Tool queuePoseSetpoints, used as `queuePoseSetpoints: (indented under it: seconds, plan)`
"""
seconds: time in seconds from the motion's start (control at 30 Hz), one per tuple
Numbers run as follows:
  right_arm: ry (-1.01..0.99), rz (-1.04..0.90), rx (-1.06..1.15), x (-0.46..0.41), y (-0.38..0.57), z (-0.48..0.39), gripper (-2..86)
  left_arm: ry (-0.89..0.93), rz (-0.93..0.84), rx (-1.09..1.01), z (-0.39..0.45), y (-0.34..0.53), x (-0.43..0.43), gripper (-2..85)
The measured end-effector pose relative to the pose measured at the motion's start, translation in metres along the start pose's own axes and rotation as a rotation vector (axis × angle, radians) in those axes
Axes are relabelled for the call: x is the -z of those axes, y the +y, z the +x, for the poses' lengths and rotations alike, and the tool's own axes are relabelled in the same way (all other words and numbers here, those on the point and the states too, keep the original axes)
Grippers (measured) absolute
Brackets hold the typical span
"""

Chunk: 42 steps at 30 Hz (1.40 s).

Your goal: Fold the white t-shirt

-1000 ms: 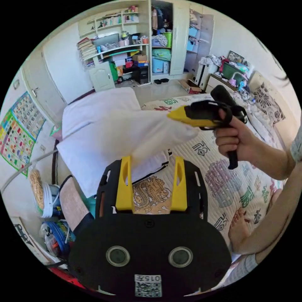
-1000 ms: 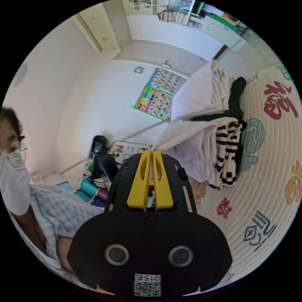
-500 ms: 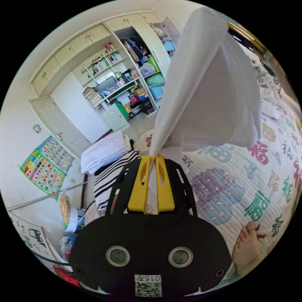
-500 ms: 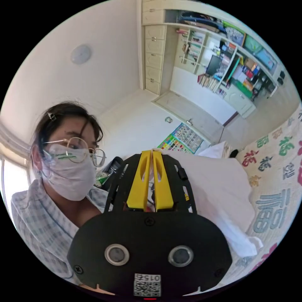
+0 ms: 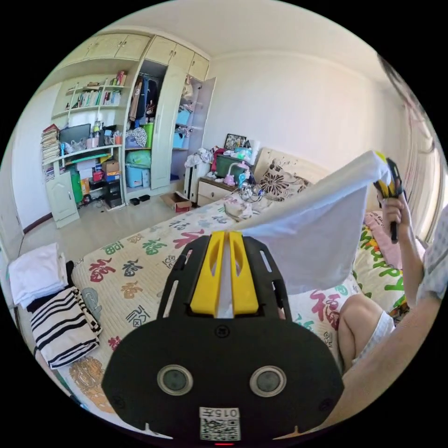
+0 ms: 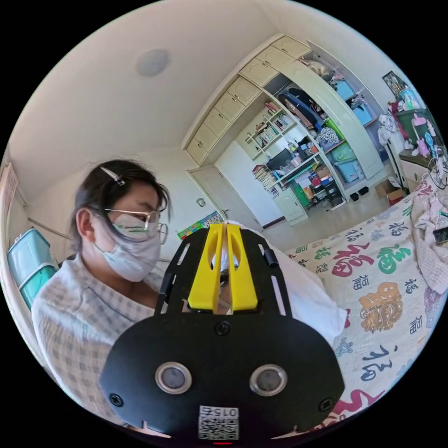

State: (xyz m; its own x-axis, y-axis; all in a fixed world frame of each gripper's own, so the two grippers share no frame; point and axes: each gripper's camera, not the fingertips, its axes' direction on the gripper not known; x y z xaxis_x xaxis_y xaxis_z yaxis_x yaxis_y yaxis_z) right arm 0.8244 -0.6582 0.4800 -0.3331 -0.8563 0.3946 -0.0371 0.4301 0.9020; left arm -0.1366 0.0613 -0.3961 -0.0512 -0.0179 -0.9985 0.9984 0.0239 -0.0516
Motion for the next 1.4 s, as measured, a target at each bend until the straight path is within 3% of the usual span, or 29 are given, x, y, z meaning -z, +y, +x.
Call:
queuePoseSetpoints:
  seconds: [0.13,0.27,0.33,0.37,0.43,0.53,0.6,0.7,0.77,0.93,0.97,1.03,1.13,1.27,1.4]
  plan:
    - [0.003,0.065,-0.025,0.043,0.012,-0.029,0.1,0.085,0.166,-0.063,-0.001,-0.035,0.049,0.5]
    - [0.312,0.214,-0.173,0.093,0.042,-0.014,0.1,0.292,0.028,-0.17,-0.005,-0.072,0.007,0.2]
    - [0.567,0.217,-0.336,0.113,0.067,0.018,0.1,0.411,-0.128,-0.142,-0.014,-0.07,-0.04,-0.2]
    - [0.706,0.221,-0.556,0.129,0.09,0.043,0.2,0.459,-0.206,-0.086,-0.022,-0.06,-0.065,-0.3]
    - [0.623,0.23,-0.653,0.143,0.12,0.058,0.7,0.511,-0.193,0.011,-0.037,-0.033,-0.073,-0.1]
    - [0.598,0.011,-0.568,0.118,0.137,0.044,3.6,0.399,-0.231,0.12,-0.057,0.028,-0.061,1.9]
    - [0.648,-0.342,-0.466,0.065,0.147,0.037,6.8,0.318,-0.404,0.171,-0.063,0.086,-0.06,6.5]
    - [0.561,-0.761,-0.335,-0.006,0.17,0.035,9.8,0.292,-0.621,0.234,-0.064,0.148,-0.064,9.2]
    - [0.665,-0.944,-0.248,-0.035,0.186,0.031,11.2,0.281,-0.65,0.277,-0.067,0.168,-0.061,10.1]
    - [0.827,-1.125,-0.11,-0.057,0.216,0.01,9.8,0.228,-0.597,0.365,-0.081,0.185,-0.064,9.5]
    - [0.823,-1.134,-0.103,-0.053,0.216,0.004,5.9,0.233,-0.64,0.359,-0.082,0.188,-0.074,7.1]
    - [0.802,-1.087,-0.118,-0.041,0.212,-0.009,2.9,0.269,-0.693,0.378,-0.086,0.192,-0.085,2.3]
    - [0.809,-0.902,-0.2,-0.001,0.194,-0.034,1.4,0.426,-0.516,0.447,-0.094,0.184,-0.063,0.4]
    - [0.756,-0.356,-0.267,0.076,0.145,-0.094,0.7,0.714,-0.097,0.53,-0.101,0.154,-0.003,-0.2]
    - [0.827,0.103,-0.014,0.111,0.096,-0.181,0.5,0.741,0.252,0.277,-0.065,0.08,0.068,-0.4]
